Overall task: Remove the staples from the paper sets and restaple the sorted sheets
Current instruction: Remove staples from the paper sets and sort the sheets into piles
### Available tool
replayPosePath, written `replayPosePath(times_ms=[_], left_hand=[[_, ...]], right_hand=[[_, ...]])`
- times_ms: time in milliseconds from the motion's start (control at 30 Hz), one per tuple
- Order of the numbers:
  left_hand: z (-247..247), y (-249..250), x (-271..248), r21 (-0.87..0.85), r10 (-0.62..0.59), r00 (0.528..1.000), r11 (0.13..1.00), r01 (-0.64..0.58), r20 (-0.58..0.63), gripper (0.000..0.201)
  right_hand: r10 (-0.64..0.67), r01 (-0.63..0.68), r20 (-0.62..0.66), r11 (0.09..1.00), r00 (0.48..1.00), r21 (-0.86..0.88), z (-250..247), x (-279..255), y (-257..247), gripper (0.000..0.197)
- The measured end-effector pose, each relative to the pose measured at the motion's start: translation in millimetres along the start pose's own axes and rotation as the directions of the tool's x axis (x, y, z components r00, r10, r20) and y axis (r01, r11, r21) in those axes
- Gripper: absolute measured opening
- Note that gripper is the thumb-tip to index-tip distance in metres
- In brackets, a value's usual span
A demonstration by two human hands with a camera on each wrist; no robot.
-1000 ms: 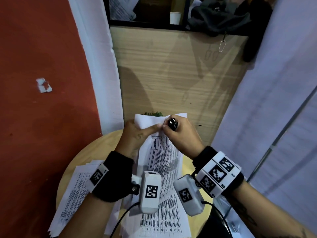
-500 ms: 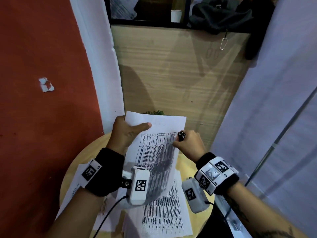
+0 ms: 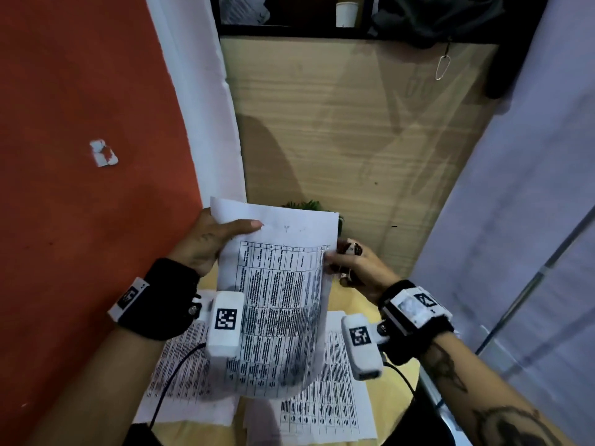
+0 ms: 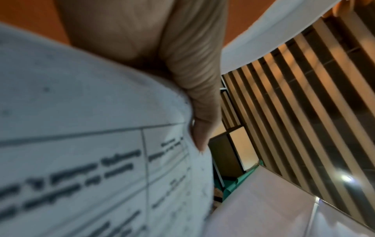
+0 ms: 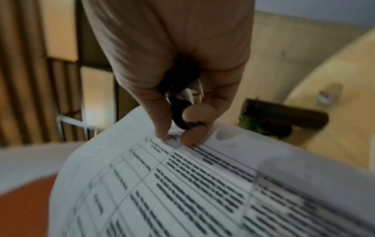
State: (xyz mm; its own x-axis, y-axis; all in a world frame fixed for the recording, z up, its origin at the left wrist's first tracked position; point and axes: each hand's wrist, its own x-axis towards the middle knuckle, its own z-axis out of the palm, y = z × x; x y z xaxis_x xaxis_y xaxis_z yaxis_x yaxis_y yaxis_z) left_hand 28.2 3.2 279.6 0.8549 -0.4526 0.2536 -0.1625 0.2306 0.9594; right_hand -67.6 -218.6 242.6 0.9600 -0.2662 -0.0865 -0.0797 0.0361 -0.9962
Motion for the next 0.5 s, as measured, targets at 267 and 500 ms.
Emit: replayPosePath(times_ms=[267, 500], left_hand=[[-41.1, -42.0, -12.9, 0.034, -0.188, 0.976, 0.981, 0.193, -0.109, 0.059], [-101.1, -111.6, -31.0, 0.204, -0.193, 0.928, 0.942, 0.266, -0.319, 0.035]], right_hand=[[0.128, -0.105, -0.242, 0.989, 0.962, 0.107, 2.4, 23.8, 2.2, 0.029], [0.202, -0.192, -0.205, 0.979, 0.958, 0.068, 4.2, 33.7, 45.1, 0.011]])
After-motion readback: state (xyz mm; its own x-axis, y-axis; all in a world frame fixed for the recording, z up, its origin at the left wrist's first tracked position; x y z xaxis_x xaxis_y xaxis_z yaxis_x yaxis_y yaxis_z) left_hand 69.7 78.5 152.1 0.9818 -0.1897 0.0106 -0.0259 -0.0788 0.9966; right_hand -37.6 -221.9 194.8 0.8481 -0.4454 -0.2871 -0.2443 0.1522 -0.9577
